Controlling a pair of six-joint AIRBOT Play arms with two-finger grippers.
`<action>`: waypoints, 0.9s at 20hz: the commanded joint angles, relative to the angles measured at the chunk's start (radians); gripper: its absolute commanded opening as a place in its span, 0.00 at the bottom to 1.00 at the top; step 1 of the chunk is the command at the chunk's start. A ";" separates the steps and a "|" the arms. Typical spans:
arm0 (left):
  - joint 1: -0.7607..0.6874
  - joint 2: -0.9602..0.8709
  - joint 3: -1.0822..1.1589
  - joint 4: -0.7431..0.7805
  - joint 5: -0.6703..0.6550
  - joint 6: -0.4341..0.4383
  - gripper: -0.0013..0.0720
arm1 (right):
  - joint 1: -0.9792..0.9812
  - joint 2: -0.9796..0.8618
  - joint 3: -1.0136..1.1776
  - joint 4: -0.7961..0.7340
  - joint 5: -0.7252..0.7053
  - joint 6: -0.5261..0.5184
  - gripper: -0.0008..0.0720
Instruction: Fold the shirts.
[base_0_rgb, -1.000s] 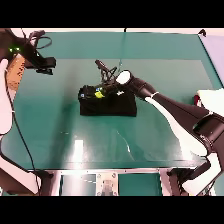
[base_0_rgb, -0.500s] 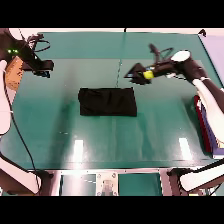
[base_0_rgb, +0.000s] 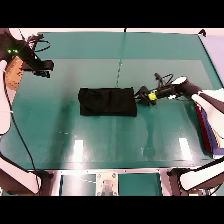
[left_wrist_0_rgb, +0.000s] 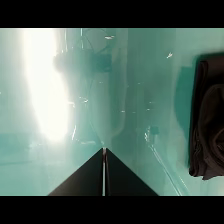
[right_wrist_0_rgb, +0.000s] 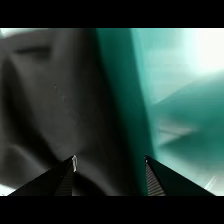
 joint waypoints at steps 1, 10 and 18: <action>0.000 0.001 0.000 -0.003 -0.004 0.000 0.05 | 0.107 -0.050 -0.036 0.109 -0.086 -0.055 0.67; 0.000 0.001 0.000 -0.003 -0.007 0.000 0.05 | 0.077 0.054 0.236 0.252 0.054 -0.106 0.03; 0.000 0.001 0.000 -0.027 -0.013 0.000 0.05 | -0.447 0.212 0.616 0.209 0.229 0.101 0.03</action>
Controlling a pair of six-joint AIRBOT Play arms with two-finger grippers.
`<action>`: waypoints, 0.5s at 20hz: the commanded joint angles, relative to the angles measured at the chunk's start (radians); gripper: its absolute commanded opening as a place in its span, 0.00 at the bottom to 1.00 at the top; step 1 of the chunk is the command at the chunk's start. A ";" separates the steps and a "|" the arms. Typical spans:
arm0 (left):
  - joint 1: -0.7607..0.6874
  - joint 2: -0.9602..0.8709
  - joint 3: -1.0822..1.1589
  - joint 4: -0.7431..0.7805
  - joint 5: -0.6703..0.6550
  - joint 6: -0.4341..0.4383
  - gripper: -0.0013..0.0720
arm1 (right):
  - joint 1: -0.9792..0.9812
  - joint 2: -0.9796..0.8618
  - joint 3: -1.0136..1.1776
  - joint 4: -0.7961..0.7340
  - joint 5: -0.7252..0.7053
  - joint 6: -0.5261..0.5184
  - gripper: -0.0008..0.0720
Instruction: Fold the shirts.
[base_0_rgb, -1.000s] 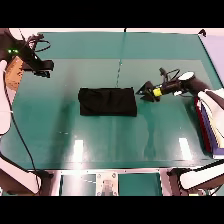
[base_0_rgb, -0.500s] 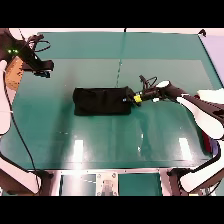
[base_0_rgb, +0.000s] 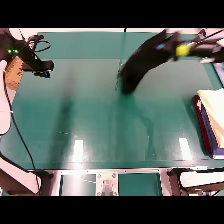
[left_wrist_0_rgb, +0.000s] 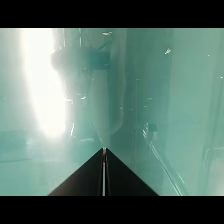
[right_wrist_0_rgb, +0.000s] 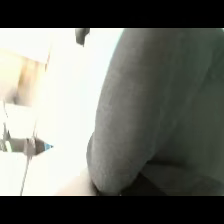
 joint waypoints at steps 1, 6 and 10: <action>0.000 0.001 0.000 -0.026 0.001 0.000 0.05 | -0.273 0.037 0.110 -0.013 0.070 0.084 0.04; 0.000 0.001 0.000 -0.073 0.002 0.000 0.05 | -0.631 0.039 0.109 -0.060 0.074 0.087 0.03; 0.000 0.001 0.000 -0.106 0.016 0.000 0.05 | -0.844 0.040 0.109 -0.195 0.212 0.145 0.03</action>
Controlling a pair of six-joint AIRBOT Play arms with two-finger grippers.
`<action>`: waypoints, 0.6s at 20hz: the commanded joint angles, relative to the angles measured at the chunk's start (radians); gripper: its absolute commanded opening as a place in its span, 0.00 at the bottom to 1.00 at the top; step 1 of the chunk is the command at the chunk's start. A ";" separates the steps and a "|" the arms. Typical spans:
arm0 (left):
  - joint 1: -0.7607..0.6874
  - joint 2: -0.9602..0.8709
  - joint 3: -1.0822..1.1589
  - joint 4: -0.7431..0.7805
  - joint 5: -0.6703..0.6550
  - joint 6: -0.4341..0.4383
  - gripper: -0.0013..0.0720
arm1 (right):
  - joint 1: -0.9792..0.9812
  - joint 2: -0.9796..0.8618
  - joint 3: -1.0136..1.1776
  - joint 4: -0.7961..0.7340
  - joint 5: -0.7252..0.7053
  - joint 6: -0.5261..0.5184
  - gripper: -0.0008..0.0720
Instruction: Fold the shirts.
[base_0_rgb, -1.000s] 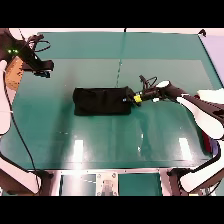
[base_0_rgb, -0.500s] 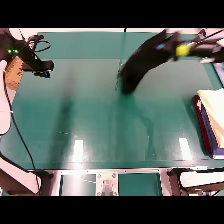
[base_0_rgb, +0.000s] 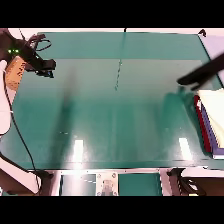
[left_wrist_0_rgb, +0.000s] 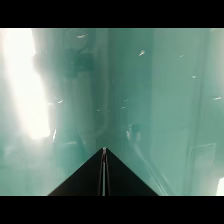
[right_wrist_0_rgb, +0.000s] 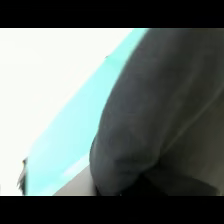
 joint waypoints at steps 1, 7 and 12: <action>0.000 0.001 0.000 -0.031 0.013 0.002 0.05 | -0.179 0.006 0.005 -0.161 0.137 0.066 0.03; 0.000 0.001 0.000 -0.043 0.003 0.002 0.05 | -0.269 0.107 -0.052 -0.437 0.289 0.194 0.03; 0.000 0.001 0.000 -0.043 -0.014 0.003 0.05 | -0.305 0.201 -0.254 -0.634 0.291 0.224 0.03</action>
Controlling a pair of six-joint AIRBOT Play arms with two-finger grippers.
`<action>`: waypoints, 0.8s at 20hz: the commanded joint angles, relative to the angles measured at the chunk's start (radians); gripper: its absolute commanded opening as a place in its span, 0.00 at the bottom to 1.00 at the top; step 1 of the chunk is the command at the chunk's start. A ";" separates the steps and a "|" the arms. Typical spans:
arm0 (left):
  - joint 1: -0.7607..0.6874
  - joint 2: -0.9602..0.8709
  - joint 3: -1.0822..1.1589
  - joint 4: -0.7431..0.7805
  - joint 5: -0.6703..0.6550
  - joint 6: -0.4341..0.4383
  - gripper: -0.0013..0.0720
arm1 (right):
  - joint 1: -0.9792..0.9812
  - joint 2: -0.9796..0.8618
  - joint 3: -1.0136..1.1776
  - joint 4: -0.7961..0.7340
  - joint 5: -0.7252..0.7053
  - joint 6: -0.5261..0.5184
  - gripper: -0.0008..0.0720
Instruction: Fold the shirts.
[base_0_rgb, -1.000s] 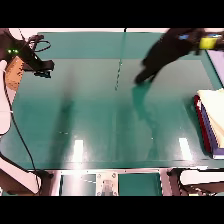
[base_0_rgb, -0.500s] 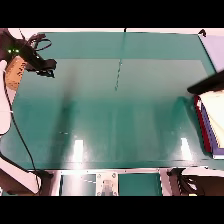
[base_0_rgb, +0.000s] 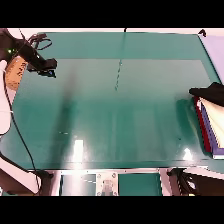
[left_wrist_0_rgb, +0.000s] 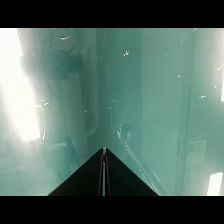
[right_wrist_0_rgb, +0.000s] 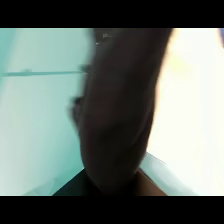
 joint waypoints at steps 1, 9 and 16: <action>0.000 0.001 0.000 -0.003 -0.010 0.001 0.05 | -0.021 0.053 -0.156 -0.200 0.021 0.029 0.03; 0.000 0.001 0.000 -0.006 -0.008 0.001 0.05 | -0.021 0.049 -0.458 -0.463 0.002 0.049 0.59; 0.000 0.008 0.013 -0.113 0.008 0.025 0.05 | 0.011 0.046 -0.246 -0.135 0.053 0.098 0.29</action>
